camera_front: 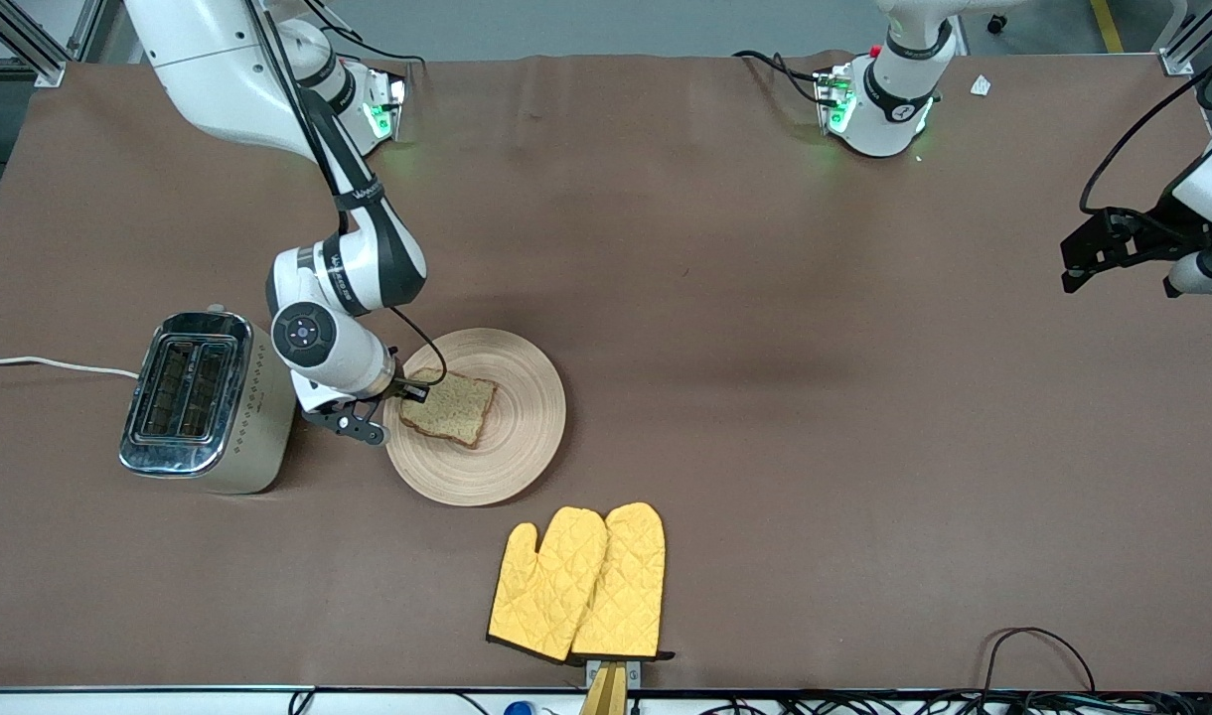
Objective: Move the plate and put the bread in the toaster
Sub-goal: 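Lower the right gripper onto the bread slice and grasp it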
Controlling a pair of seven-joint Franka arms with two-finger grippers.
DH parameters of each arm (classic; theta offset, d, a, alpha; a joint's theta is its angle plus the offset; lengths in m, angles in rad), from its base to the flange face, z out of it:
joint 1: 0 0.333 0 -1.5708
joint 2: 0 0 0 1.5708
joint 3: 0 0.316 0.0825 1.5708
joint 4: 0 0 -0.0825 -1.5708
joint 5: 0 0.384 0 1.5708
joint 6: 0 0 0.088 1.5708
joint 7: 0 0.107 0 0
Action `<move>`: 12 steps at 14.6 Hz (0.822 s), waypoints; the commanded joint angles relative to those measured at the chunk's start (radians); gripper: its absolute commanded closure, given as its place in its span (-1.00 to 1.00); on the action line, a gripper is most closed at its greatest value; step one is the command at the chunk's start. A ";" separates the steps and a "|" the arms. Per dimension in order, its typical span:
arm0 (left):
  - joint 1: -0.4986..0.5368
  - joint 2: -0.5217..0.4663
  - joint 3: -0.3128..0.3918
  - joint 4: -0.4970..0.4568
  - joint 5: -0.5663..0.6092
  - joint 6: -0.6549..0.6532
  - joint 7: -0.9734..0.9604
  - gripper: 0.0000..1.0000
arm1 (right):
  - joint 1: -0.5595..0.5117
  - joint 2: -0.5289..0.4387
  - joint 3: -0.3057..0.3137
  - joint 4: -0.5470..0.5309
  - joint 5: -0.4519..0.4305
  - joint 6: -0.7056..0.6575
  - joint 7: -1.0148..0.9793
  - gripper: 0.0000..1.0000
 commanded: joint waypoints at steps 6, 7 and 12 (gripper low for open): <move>0.000 0.006 -0.001 0.026 -0.059 -0.044 -0.057 -1.00 | -0.014 0.013 0.002 0.146 0.011 -0.212 0.034 0.99; 0.000 0.006 -0.001 0.026 -0.056 -0.046 -0.056 -1.00 | -0.014 0.013 0.002 0.187 0.009 -0.276 0.038 0.99; 0.000 0.009 -0.001 0.026 -0.053 -0.046 -0.048 -1.00 | -0.019 -0.017 -0.002 0.295 0.004 -0.462 0.031 0.99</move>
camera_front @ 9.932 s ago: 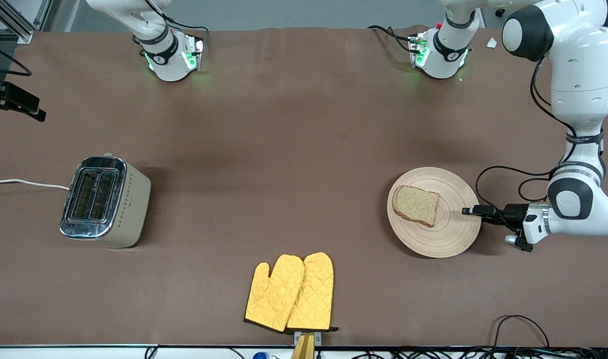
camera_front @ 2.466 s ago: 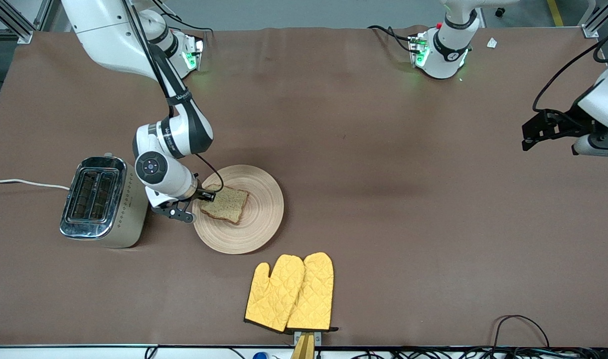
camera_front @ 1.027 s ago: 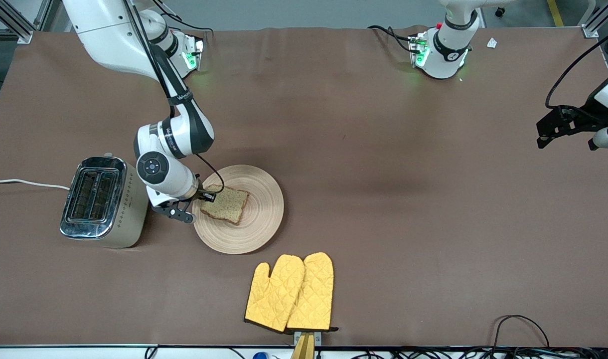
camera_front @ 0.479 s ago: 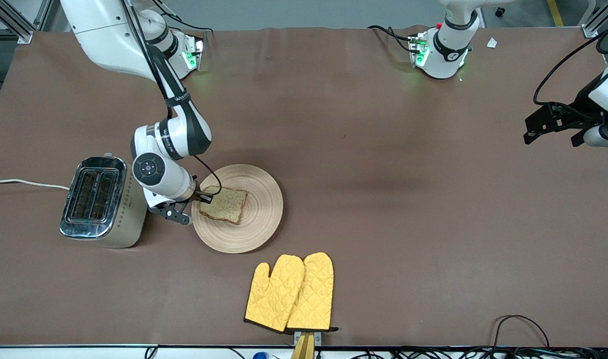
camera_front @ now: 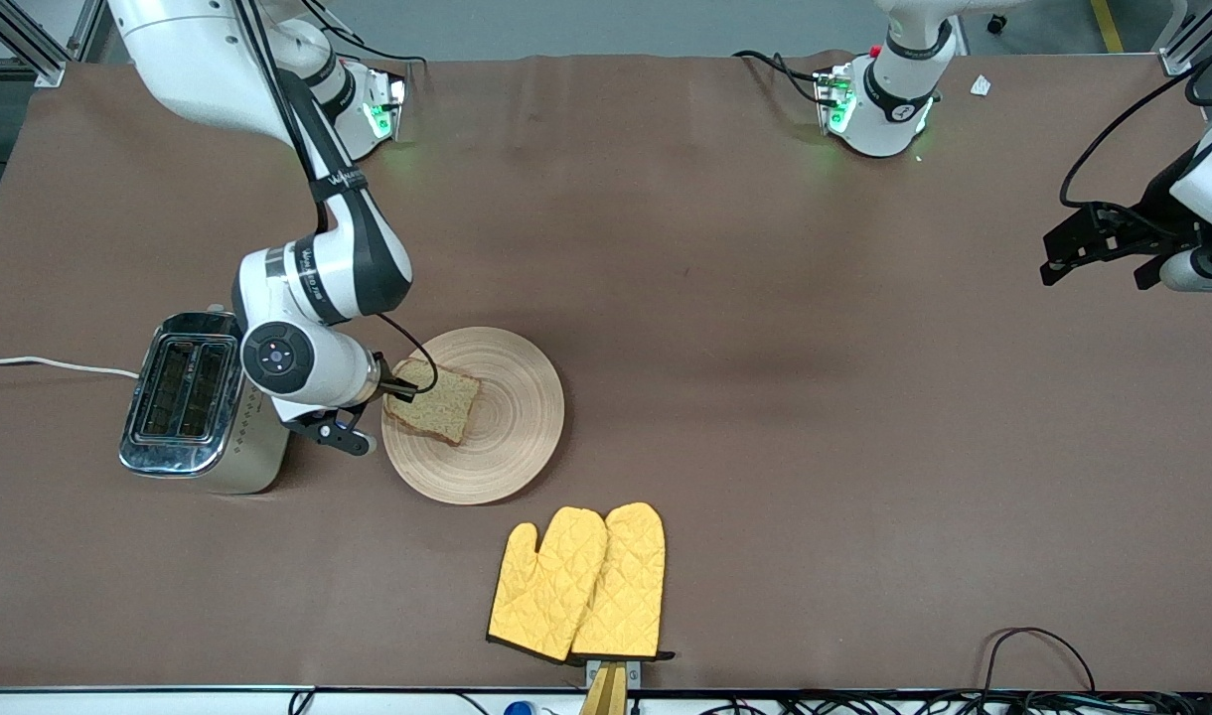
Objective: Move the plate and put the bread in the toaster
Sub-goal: 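Lift the bread with the right gripper and carry it over the toaster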
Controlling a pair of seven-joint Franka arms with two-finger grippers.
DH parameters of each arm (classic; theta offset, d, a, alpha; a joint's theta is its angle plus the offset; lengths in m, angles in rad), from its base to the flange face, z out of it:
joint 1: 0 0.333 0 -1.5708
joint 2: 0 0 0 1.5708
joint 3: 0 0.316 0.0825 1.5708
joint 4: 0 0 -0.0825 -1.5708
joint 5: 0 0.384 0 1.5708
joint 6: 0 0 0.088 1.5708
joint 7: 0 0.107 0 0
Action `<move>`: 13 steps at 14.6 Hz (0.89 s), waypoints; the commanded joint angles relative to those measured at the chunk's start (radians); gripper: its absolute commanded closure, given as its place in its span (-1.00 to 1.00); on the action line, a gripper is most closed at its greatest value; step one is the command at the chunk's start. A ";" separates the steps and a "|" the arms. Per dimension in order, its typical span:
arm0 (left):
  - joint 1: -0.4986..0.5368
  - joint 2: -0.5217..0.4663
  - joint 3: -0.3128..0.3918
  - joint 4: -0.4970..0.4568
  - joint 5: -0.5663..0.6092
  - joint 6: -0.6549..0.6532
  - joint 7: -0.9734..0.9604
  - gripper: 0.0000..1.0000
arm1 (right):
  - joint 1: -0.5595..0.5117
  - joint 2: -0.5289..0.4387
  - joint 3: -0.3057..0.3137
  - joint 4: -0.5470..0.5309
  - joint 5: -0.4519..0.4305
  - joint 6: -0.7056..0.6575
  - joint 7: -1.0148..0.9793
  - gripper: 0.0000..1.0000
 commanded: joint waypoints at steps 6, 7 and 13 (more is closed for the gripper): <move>0.001 0.008 -0.002 0.024 -0.001 -0.020 -0.002 -1.00 | -0.008 -0.055 0.006 0.252 -0.106 -0.419 -0.008 0.99; 0.001 0.008 -0.002 0.024 -0.001 -0.020 -0.002 -1.00 | -0.003 -0.058 0.009 0.281 -0.141 -0.471 -0.017 0.99; -0.001 0.008 -0.002 0.024 0.000 -0.020 -0.002 -1.00 | 0.032 -0.079 0.009 0.341 -0.411 -0.644 -0.149 0.99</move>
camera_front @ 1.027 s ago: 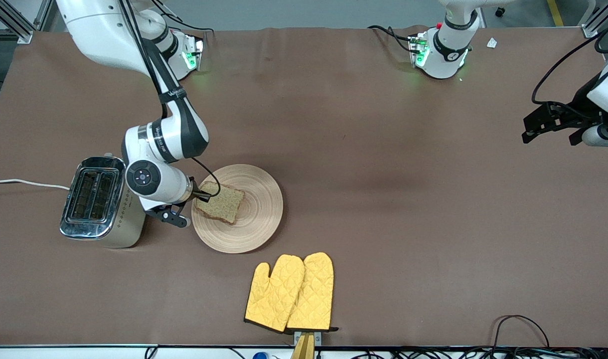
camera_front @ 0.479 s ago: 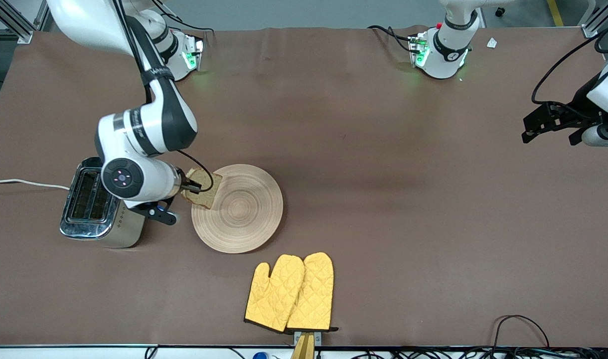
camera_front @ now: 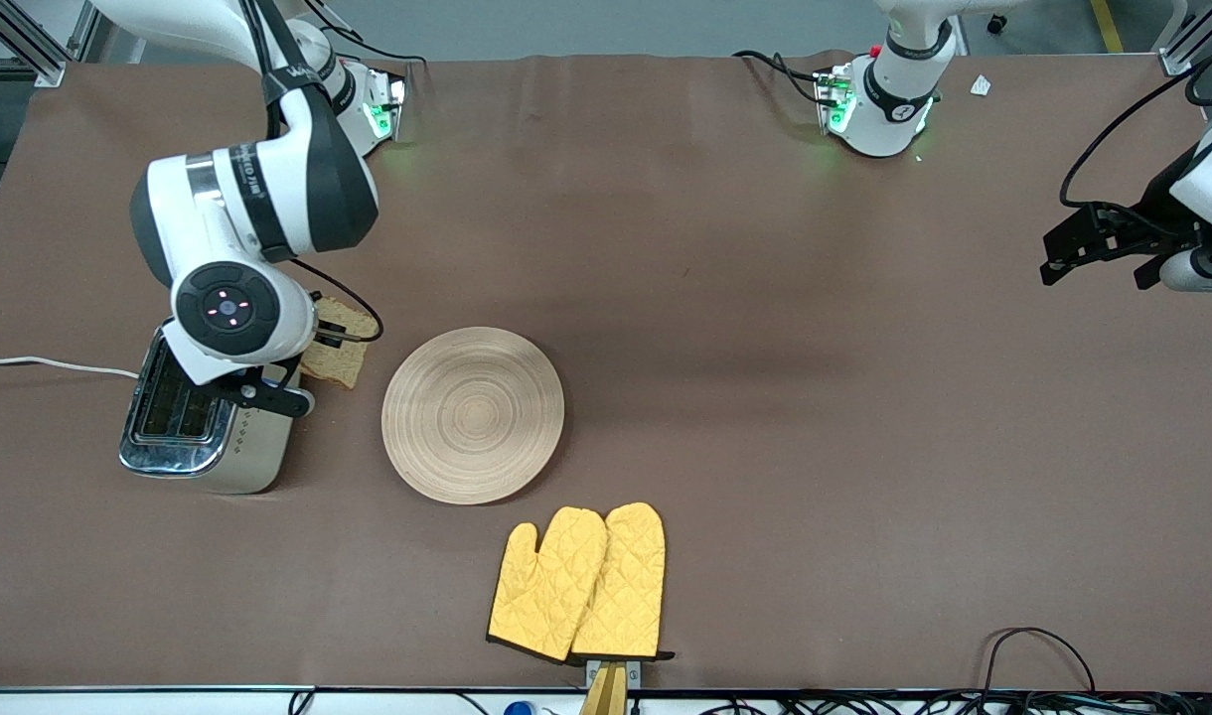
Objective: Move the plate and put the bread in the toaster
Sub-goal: 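Lift the bread with the right gripper and carry it over the toaster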
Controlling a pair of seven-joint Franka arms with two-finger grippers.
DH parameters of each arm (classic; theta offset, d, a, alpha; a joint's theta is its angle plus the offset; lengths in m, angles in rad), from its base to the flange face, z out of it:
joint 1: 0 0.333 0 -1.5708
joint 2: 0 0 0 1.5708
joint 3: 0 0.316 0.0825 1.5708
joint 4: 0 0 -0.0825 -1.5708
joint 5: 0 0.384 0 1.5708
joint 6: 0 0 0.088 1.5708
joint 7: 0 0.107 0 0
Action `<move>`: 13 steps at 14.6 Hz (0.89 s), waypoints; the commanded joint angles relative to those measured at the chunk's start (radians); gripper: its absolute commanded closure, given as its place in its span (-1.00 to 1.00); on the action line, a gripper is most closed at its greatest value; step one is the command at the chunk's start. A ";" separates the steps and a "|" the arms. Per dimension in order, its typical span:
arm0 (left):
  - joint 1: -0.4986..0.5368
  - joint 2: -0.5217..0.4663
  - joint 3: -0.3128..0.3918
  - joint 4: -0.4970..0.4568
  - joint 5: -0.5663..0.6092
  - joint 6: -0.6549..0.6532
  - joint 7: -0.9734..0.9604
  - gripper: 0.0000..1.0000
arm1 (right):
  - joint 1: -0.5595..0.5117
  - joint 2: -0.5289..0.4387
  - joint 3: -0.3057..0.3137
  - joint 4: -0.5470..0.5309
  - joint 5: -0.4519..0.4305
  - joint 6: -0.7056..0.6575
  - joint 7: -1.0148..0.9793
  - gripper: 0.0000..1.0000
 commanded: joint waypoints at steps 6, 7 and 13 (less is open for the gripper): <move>-0.004 0.008 -0.002 0.023 0.000 -0.019 -0.004 -1.00 | 0.009 -0.020 0.002 0.003 -0.409 -0.062 -0.258 0.99; -0.005 0.008 -0.002 0.023 0.000 -0.019 -0.005 -1.00 | 0.009 -0.020 0.002 0.004 -0.458 -0.060 -0.278 0.99; -0.005 0.008 -0.002 0.023 0.000 -0.019 -0.004 -1.00 | -0.003 -0.010 0.002 -0.003 -0.592 -0.013 -0.287 0.99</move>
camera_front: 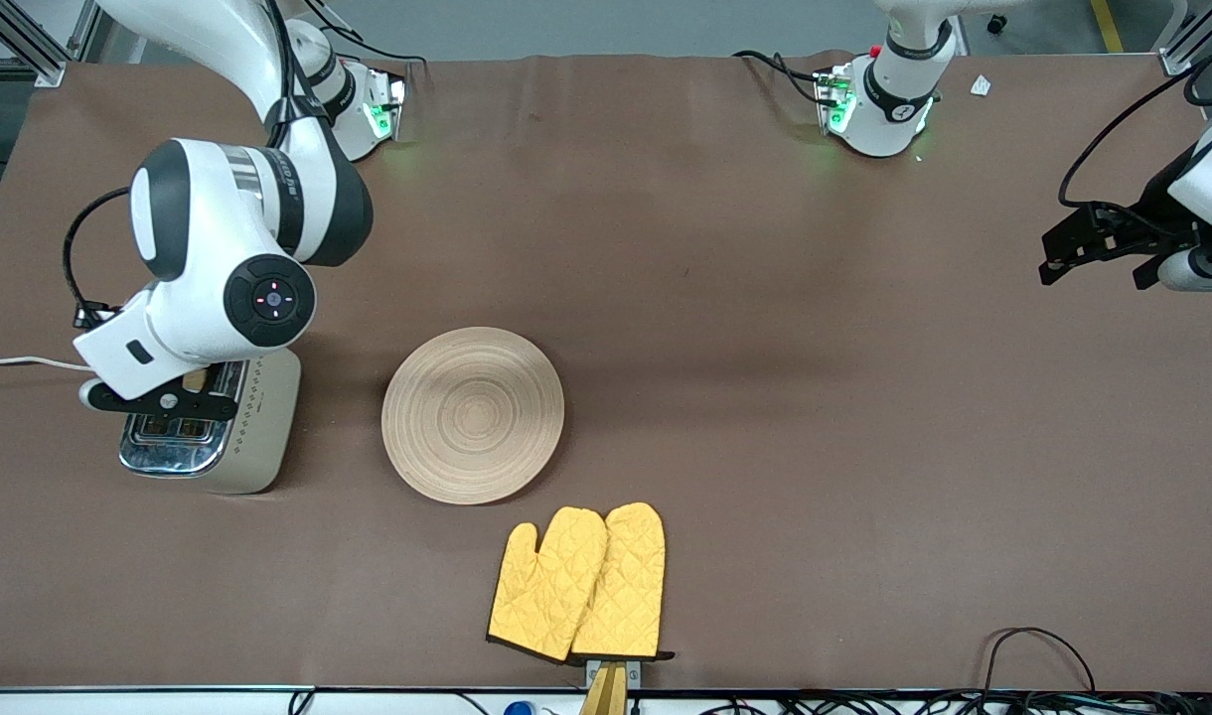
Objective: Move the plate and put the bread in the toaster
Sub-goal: 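Lower the bread into a toaster slot and open the right gripper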
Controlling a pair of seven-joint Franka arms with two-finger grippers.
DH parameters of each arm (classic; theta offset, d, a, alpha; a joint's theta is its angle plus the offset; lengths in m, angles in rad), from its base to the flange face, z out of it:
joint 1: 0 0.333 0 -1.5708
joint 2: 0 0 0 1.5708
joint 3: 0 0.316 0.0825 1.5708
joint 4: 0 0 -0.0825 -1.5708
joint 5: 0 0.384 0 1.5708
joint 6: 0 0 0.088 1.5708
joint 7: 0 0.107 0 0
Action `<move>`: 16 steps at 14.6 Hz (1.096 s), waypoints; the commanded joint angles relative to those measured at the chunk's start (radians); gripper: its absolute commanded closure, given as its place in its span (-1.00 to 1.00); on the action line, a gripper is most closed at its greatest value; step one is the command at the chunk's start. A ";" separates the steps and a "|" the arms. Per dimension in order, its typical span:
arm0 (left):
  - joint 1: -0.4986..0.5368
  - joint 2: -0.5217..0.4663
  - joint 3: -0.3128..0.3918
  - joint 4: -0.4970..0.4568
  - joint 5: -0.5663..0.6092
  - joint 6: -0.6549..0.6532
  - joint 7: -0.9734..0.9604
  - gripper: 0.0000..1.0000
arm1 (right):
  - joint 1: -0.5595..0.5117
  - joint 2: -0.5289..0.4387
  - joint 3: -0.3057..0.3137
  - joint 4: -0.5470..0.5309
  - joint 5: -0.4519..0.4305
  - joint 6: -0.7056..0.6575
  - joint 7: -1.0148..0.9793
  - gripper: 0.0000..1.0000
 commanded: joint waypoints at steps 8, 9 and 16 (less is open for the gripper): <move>-0.003 0.008 -0.001 0.023 0.000 -0.019 -0.004 -1.00 | -0.049 0.040 0.001 -0.047 -0.095 0.060 0.019 1.00; -0.003 0.008 -0.001 0.023 0.000 -0.019 -0.004 -1.00 | -0.052 0.042 0.001 -0.066 -0.094 0.069 0.020 1.00; -0.003 0.008 -0.001 0.023 0.000 -0.019 -0.002 -1.00 | -0.077 0.044 0.002 -0.133 -0.085 0.136 0.070 1.00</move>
